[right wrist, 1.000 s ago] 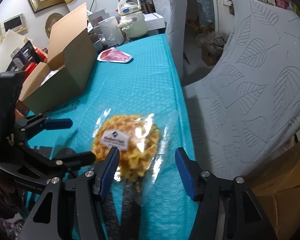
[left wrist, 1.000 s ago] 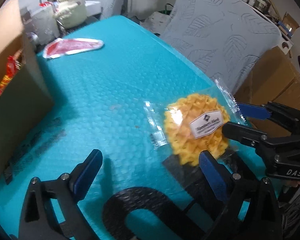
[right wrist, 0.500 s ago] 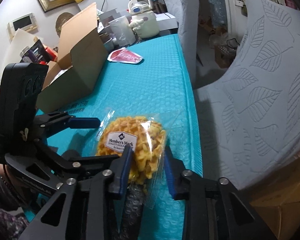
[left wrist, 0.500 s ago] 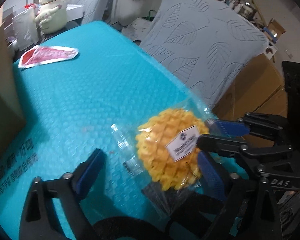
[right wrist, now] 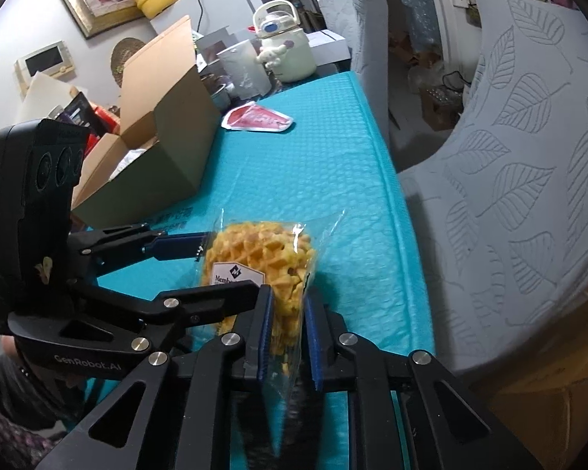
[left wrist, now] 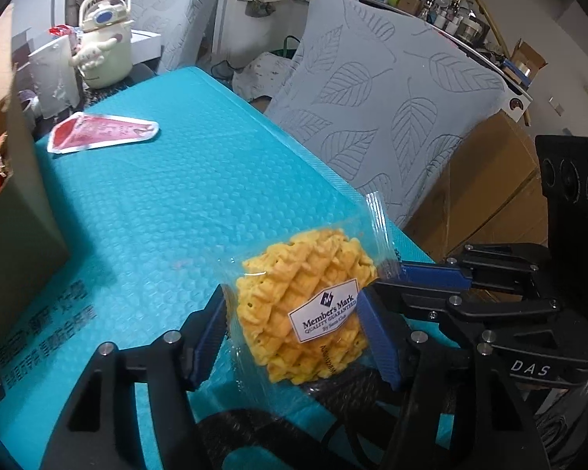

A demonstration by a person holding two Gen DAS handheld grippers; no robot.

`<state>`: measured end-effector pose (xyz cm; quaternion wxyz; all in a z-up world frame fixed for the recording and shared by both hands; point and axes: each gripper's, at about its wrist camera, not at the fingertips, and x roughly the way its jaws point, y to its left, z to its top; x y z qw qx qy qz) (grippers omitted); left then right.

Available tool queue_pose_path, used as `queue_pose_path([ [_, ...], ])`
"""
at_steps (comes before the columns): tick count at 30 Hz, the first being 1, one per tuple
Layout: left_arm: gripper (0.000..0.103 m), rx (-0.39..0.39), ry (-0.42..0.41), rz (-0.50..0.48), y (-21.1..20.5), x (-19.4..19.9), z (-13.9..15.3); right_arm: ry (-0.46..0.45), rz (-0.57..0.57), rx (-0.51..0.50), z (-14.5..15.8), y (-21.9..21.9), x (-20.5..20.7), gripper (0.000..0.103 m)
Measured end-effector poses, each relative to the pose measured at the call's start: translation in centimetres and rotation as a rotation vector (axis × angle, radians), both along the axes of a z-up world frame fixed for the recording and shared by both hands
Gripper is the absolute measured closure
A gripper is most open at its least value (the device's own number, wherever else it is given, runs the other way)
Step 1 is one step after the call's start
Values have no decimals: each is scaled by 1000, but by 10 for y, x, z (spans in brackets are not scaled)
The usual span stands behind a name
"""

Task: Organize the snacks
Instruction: 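Lift the wrapped waffle up with the right tool, then carry the waffle over the cardboard box with the right tool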

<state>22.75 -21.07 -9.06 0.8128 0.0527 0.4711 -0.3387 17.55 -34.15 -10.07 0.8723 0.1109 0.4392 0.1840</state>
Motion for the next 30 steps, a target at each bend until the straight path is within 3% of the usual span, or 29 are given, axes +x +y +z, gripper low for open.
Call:
queue_pose_path([
  [9,38,-43,-82,45,37,-21,26,-89,29,-3,30,32,-15,89],
  [14,38,-80,-163,93,71,-28,59,-176,63,-7,59,59,-15,89],
  [24,38,-77,-365,261,155,-26,126,-337,242,-10,122,141,23,89],
  [30,38,-57,-425,360,200,-2,144,-385,327,-11,139,187,56,89],
])
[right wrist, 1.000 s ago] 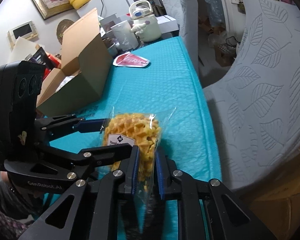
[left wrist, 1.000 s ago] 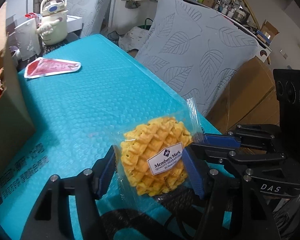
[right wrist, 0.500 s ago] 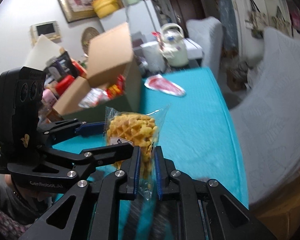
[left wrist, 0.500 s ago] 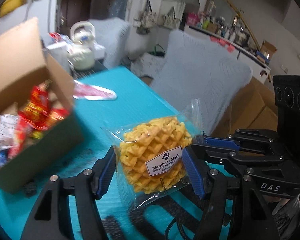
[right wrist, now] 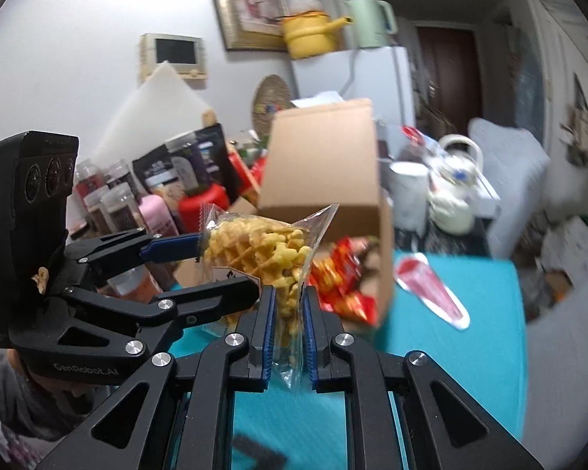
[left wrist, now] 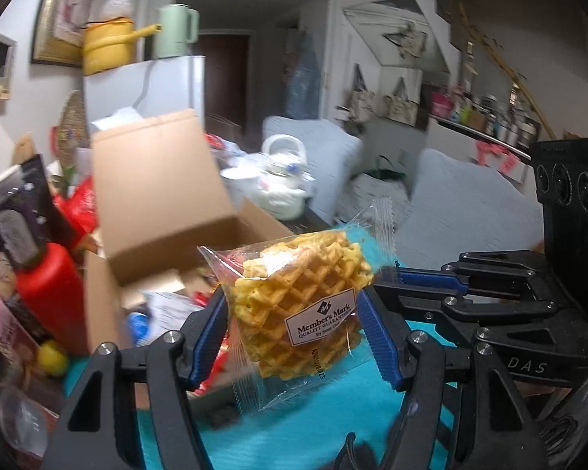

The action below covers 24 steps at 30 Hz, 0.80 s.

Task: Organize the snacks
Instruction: 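Carry the waffle over the cardboard box with the right tool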

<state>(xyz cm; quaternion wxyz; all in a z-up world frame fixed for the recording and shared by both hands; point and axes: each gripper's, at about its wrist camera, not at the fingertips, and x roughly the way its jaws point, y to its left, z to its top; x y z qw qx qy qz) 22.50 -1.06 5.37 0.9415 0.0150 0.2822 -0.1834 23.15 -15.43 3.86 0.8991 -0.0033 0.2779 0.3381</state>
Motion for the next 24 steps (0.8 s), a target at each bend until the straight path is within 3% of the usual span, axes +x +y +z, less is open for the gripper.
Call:
queue_pose_path([
  [9,38,17,-15,99,41,47,-4,11,86,-2,-8,48,59,90],
  [16,38,22,87,137,57,98,-36,77,88,-44,-36,66,108,90],
  [24,38,9,185,137,59,126,-68,130,66,-91,-63,67,128,90],
])
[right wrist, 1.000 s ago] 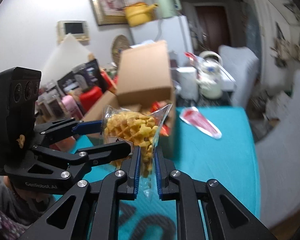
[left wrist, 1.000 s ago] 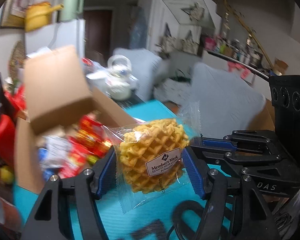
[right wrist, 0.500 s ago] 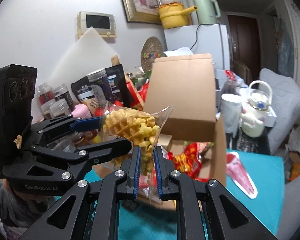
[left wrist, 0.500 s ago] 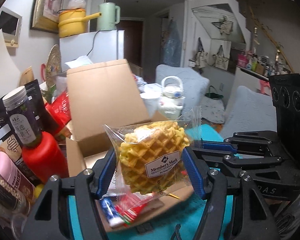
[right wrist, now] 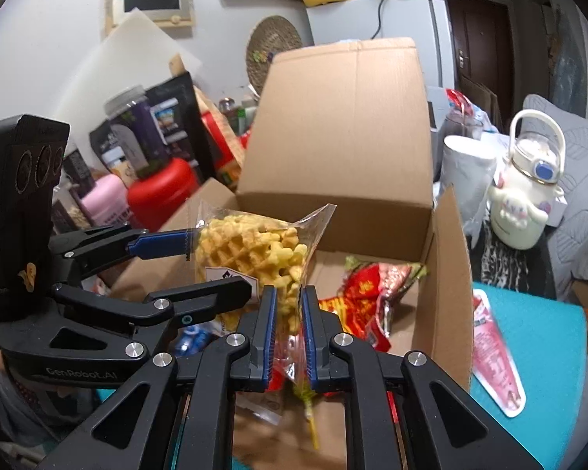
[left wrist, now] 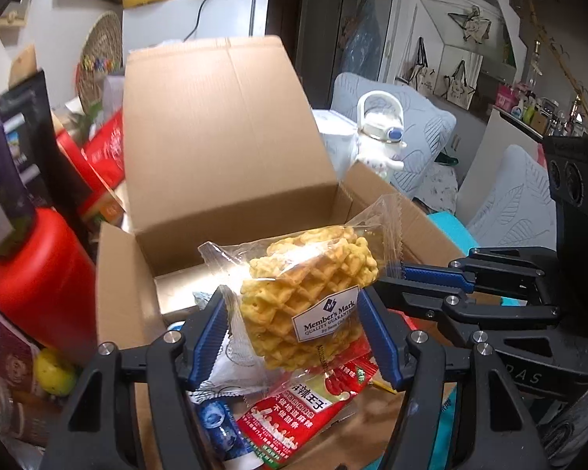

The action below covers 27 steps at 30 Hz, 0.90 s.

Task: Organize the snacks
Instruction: 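Carry the waffle over the cardboard box with the right tool, then lower the waffle into the box and open the right tool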

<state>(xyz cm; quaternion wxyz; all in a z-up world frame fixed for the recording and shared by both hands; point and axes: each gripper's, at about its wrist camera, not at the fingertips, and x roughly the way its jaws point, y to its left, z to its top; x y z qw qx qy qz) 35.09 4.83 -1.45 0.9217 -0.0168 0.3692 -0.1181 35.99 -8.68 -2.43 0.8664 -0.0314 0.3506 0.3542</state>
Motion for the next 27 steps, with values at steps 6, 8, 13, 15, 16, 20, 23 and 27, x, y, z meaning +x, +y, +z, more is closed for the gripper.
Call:
queue_pose_path([
  [6,38,35,82,50,-1,11,-18,9,-44,-77,-11,1,3,80],
  [8,38,59,95,72,-2,11,-21,16,-58,-86,-13,-1,3,70],
  [13,38,125,115,129,-1,7,-19,9,-94,-114,-11,-5,-1,52],
  [15,38,155,119,155,0,3,-15,-4,-116,-142,-7,-6,-5,52],
  [16,38,167,118,169,1,0,-11,-10,-122,-148,-4,-6,-7,52],
  [20,38,185,88,196,4,-12,4,-49,-159,-171,9,-8,-17,44],
  [23,38,200,54,202,3,-25,20,-71,-180,-172,23,-10,-28,44],
  [27,38,210,9,202,1,-45,42,-126,-221,-171,46,-17,-48,36],
])
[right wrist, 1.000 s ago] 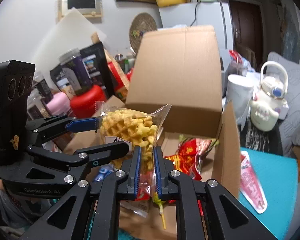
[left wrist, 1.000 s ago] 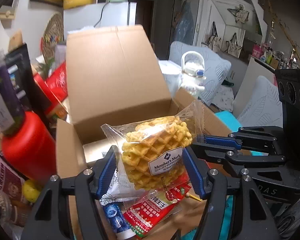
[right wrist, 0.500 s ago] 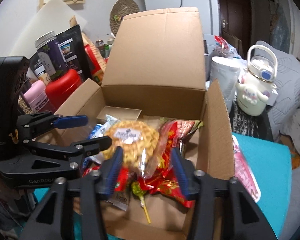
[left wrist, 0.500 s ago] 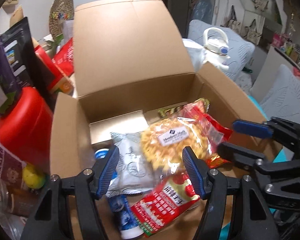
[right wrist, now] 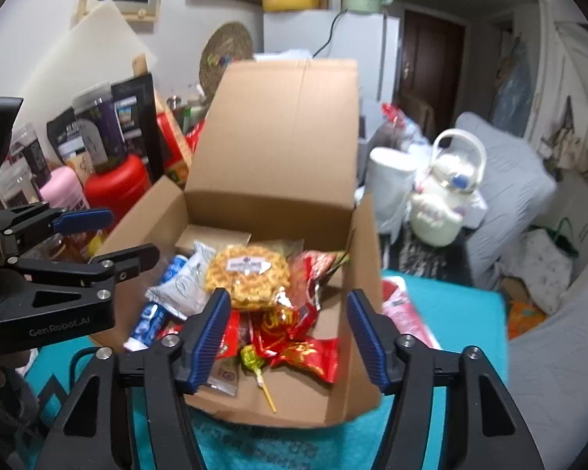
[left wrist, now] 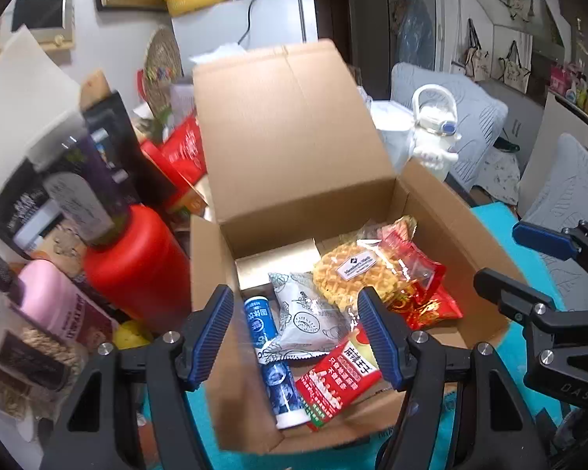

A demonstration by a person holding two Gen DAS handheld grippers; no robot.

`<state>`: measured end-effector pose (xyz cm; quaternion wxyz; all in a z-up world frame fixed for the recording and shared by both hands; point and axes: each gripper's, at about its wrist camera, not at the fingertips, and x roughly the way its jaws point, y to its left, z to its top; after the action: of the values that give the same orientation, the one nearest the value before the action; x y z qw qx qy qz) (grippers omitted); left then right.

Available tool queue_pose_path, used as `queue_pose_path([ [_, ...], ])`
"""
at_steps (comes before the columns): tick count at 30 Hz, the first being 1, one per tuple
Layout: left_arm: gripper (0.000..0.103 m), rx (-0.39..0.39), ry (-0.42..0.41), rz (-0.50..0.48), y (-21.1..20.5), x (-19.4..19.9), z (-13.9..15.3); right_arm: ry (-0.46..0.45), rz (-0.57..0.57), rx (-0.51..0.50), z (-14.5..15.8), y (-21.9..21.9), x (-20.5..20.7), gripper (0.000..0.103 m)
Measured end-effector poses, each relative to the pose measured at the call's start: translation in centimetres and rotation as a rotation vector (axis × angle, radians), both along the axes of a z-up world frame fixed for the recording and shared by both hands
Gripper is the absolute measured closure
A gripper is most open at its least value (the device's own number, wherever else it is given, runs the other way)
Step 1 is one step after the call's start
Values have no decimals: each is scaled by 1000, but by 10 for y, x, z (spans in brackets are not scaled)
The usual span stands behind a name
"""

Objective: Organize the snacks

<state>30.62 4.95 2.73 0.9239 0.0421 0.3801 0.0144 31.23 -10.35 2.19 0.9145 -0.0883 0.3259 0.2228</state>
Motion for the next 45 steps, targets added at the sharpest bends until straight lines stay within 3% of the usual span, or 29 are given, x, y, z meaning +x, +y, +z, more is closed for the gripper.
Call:
queue_pose_path([
  [15,37,10,-161,-42,-6,-81,64,-158,-154,57,61,-25,-89,12],
  [19,22,21,-211,-56,-8,-113,75,-182,-167,66,66,-28,-116,11],
  [22,22,8,-235,-74,-7,-133,80,-204,-184,59,66,-28,-137,7],
  [37,22,-52,-227,-121,-8,-198,51,-148,-332,49,26,-29,-205,5],
  [45,22,-70,-195,-159,-7,-212,40,-124,-360,50,17,-32,-227,5],
])
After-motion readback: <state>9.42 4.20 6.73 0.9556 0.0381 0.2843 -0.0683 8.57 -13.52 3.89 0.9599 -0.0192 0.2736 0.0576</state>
